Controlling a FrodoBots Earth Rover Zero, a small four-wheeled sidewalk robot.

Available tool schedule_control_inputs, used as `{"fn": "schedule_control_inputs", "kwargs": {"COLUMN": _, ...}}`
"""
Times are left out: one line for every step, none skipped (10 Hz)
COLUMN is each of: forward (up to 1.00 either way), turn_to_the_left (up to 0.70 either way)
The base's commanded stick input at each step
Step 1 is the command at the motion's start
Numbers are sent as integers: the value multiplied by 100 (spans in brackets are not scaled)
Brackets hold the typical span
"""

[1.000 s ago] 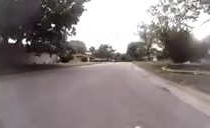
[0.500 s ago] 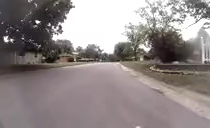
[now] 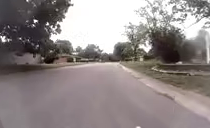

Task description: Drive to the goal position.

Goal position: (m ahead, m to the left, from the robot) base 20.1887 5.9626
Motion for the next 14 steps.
{"fn": "schedule_control_inputs", "kwargs": {"forward": 70, "turn_to_the_left": 0}}
{"fn": "schedule_control_inputs", "kwargs": {"forward": 70, "turn_to_the_left": 0}}
{"fn": "schedule_control_inputs", "kwargs": {"forward": 70, "turn_to_the_left": 0}}
{"fn": "schedule_control_inputs", "kwargs": {"forward": 70, "turn_to_the_left": -3}}
{"fn": "schedule_control_inputs", "kwargs": {"forward": 70, "turn_to_the_left": -21}}
{"fn": "schedule_control_inputs", "kwargs": {"forward": 70, "turn_to_the_left": -35}}
{"fn": "schedule_control_inputs", "kwargs": {"forward": 70, "turn_to_the_left": -35}}
{"fn": "schedule_control_inputs", "kwargs": {"forward": 70, "turn_to_the_left": -35}}
{"fn": "schedule_control_inputs", "kwargs": {"forward": 70, "turn_to_the_left": -35}}
{"fn": "schedule_control_inputs", "kwargs": {"forward": 70, "turn_to_the_left": -15}}
{"fn": "schedule_control_inputs", "kwargs": {"forward": 70, "turn_to_the_left": 0}}
{"fn": "schedule_control_inputs", "kwargs": {"forward": 70, "turn_to_the_left": 0}}
{"fn": "schedule_control_inputs", "kwargs": {"forward": 70, "turn_to_the_left": 0}}
{"fn": "schedule_control_inputs", "kwargs": {"forward": 70, "turn_to_the_left": 0}}
